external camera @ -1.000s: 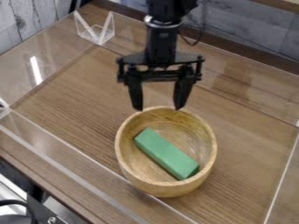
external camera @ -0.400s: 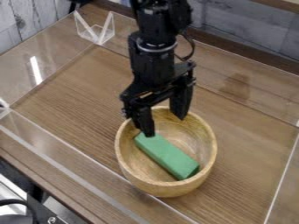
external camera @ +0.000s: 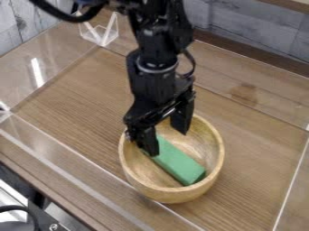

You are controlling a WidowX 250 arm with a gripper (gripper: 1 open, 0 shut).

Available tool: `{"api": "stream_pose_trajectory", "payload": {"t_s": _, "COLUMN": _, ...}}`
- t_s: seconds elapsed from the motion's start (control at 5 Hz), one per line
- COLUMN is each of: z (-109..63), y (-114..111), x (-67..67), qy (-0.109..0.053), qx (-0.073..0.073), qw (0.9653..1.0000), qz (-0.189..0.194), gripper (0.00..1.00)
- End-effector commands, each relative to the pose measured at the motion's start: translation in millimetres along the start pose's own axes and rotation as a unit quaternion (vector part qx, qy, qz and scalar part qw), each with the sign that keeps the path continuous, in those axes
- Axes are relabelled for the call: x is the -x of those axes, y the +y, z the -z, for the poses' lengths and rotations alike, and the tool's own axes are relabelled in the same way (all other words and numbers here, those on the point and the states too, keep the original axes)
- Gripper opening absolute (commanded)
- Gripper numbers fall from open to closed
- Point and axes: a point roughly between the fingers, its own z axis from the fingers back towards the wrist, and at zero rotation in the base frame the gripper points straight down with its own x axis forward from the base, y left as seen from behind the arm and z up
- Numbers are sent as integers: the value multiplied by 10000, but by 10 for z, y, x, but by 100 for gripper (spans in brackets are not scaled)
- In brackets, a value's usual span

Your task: Move green object from inside the wooden bowl to the table next to it

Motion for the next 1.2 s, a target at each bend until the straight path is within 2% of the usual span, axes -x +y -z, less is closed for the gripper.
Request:
{"api": "stream_pose_trajectory", "payload": {"t_s": 0.0, "z": -9, "y": -160, "x": 3, "qy": -93, "qx": 319, "qw": 9993, "qz": -142, "gripper": 100}}
{"api": "stream_pose_trajectory", "payload": {"t_s": 0.4, "z": 94, "y": -388, "x": -25, "qy": -177, "qx": 517, "qw": 9983, "qz": -194, "gripper": 100}}
{"api": "stream_pose_trajectory", "payload": {"t_s": 0.8, "z": 163, "y": -432, "x": -65, "qy": -219, "qx": 544, "qw": 9983, "qz": -65, "gripper": 100}}
{"api": "stream_pose_trajectory", "payload": {"t_s": 1.0, "z": 251, "y": -395, "x": -32, "qy": -263, "qx": 565, "qw": 9976, "qz": -285, "gripper": 100}}
